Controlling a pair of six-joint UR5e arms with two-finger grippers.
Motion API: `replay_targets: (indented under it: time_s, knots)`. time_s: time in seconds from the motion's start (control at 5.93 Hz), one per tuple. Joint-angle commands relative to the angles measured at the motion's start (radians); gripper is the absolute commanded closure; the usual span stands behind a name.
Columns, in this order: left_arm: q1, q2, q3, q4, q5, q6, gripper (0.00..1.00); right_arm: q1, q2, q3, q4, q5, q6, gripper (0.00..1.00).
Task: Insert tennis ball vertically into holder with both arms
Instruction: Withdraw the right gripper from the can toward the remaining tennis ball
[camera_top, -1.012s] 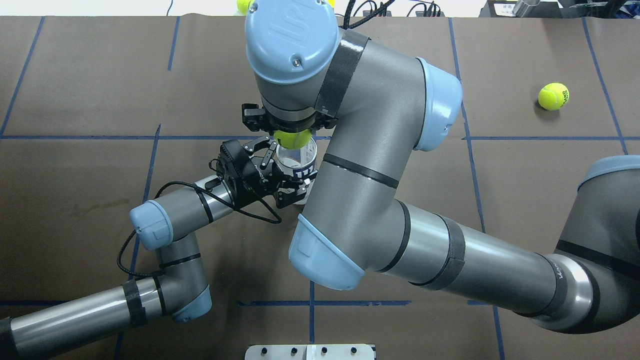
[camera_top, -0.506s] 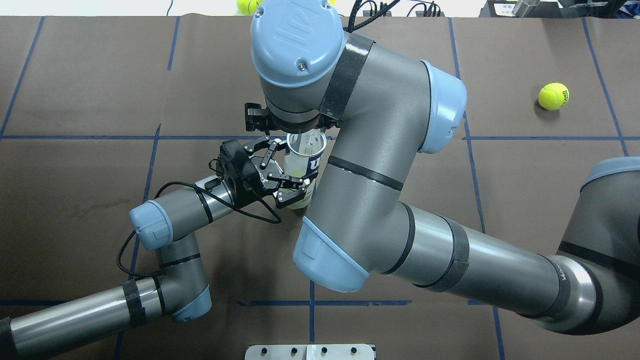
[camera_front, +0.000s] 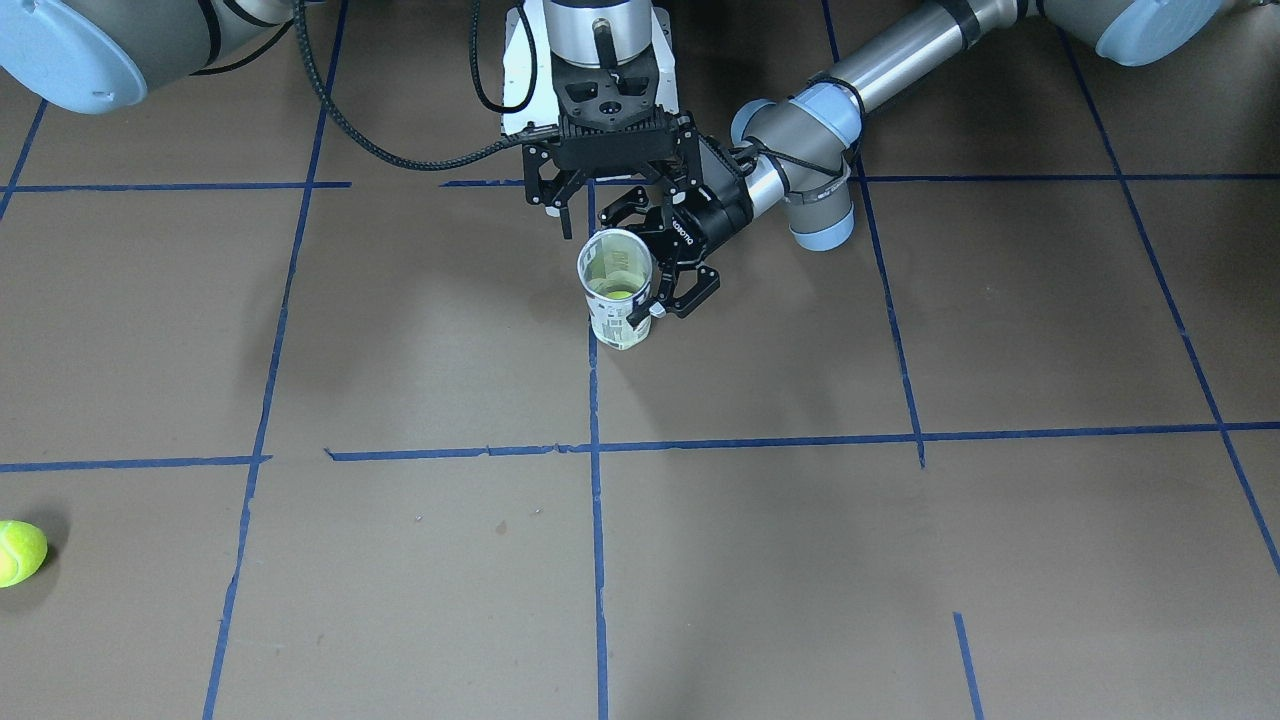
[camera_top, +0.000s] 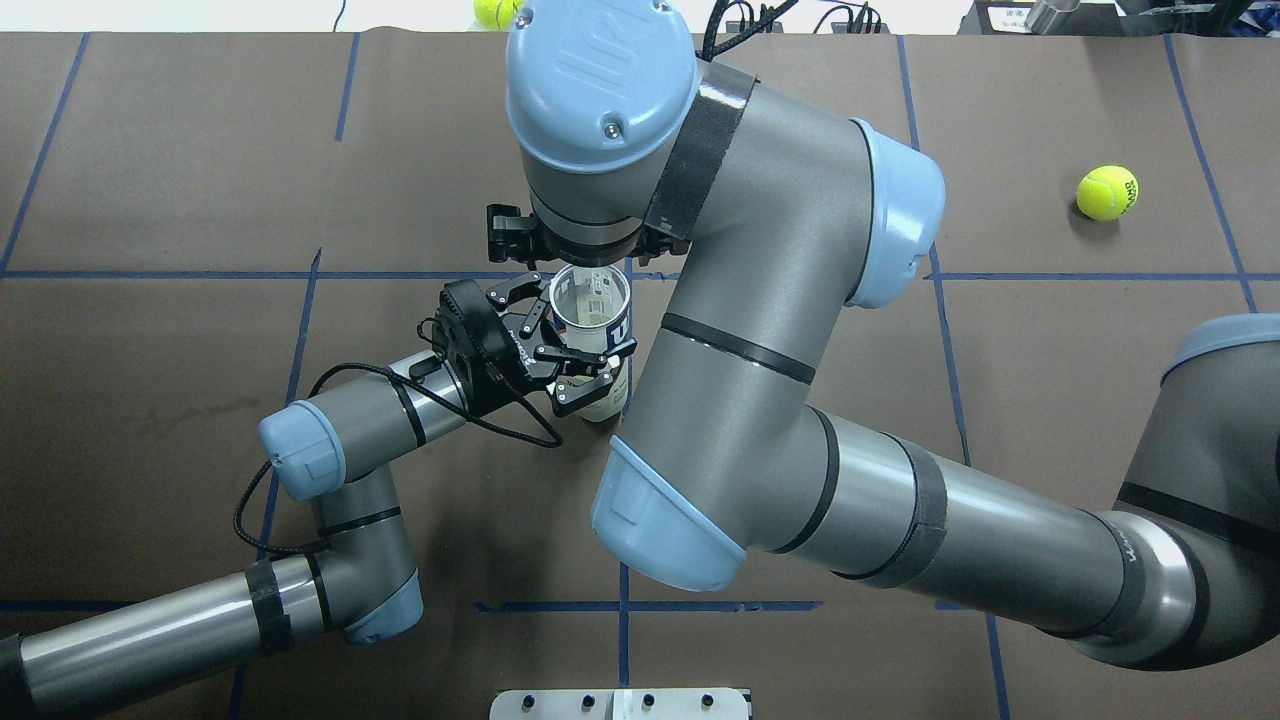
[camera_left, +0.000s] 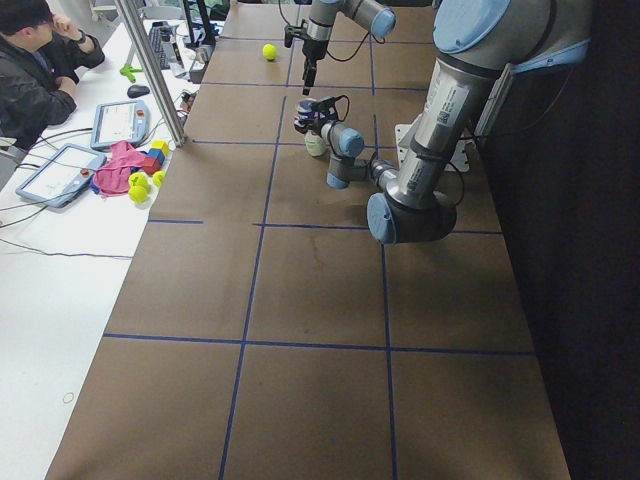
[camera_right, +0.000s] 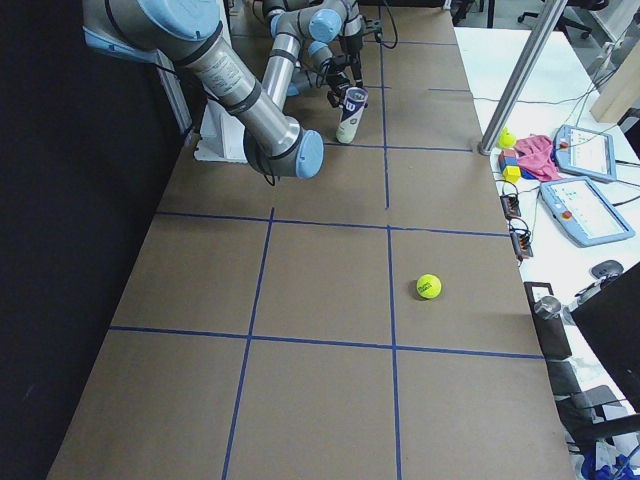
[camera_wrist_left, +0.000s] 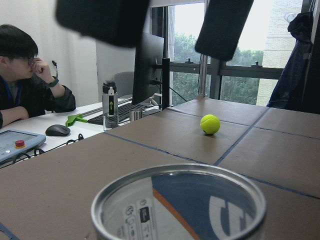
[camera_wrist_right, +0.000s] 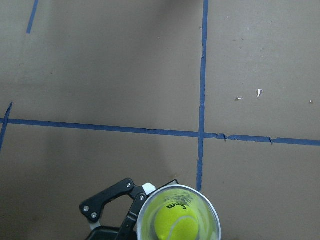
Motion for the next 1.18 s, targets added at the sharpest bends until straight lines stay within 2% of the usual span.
replay_targets:
  time_s: [0.0, 0.34, 0.67, 1.01]
  knots:
    - [0.0, 0.0, -0.001, -0.005, 0.0, 0.0, 0.14, 0.039, -0.042, 0.068, -0.007, 0.05, -0.06, 0.0]
    - [0.0, 0.0, -0.021, -0.005, 0.0, 0.0, 0.15, 0.203, -0.135, 0.093, -0.009, 0.255, -0.224, 0.0]
    - [0.002, 0.017, -0.032, -0.014, 0.0, 0.0, 0.15, 0.35, -0.25, 0.093, -0.007, 0.327, -0.461, 0.0]
    - [0.002, 0.019, -0.03, -0.016, 0.0, 0.0, 0.15, 0.456, -0.338, 0.088, -0.004, 0.354, -0.679, 0.0]
